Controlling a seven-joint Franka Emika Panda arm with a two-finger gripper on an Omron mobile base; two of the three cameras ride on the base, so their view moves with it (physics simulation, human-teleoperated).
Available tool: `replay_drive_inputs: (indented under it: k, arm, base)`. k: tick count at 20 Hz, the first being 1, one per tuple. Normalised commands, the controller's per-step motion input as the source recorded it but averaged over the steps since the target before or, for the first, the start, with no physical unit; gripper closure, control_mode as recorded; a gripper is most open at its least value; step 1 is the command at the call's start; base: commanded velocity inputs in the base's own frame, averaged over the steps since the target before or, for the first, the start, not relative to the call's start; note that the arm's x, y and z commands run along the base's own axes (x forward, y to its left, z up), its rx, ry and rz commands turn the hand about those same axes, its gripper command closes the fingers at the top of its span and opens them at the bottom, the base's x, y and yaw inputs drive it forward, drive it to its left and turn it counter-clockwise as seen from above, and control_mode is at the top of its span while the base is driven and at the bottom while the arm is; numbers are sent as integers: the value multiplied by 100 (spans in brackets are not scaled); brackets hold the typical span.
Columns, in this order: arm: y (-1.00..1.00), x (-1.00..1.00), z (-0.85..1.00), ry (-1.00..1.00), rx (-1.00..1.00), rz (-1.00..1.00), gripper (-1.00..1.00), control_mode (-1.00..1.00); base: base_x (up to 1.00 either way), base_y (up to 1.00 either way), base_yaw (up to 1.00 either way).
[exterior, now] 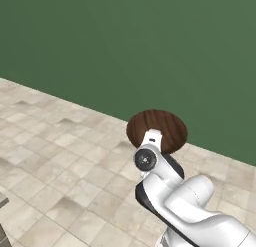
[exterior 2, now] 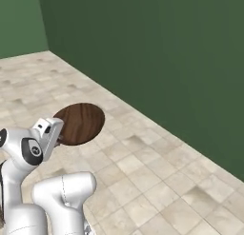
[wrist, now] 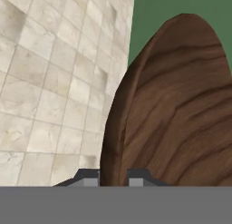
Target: Move the bowls from the cabinet to the plates on the dining table.
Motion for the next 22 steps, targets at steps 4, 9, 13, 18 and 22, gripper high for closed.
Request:
replay_drive_inputs:
  k: [4, 9, 13, 18, 22]
  arm:
    - [0, 0, 0, 0, 0, 0, 100, 100]
    - [0, 0, 0, 0, 0, 0, 100, 100]
    - [0, 0, 0, 0, 0, 0, 100, 100]
    - [0, 0, 0, 0, 0, 0, 100, 100]
    - [0, 0, 0, 0, 0, 0, 100, 100]
  base:
    - [100, 12, 31]
    - [100, 14, 32]
    - [100, 19, 32]
    - [100, 2, 32]
    - [100, 0, 34]
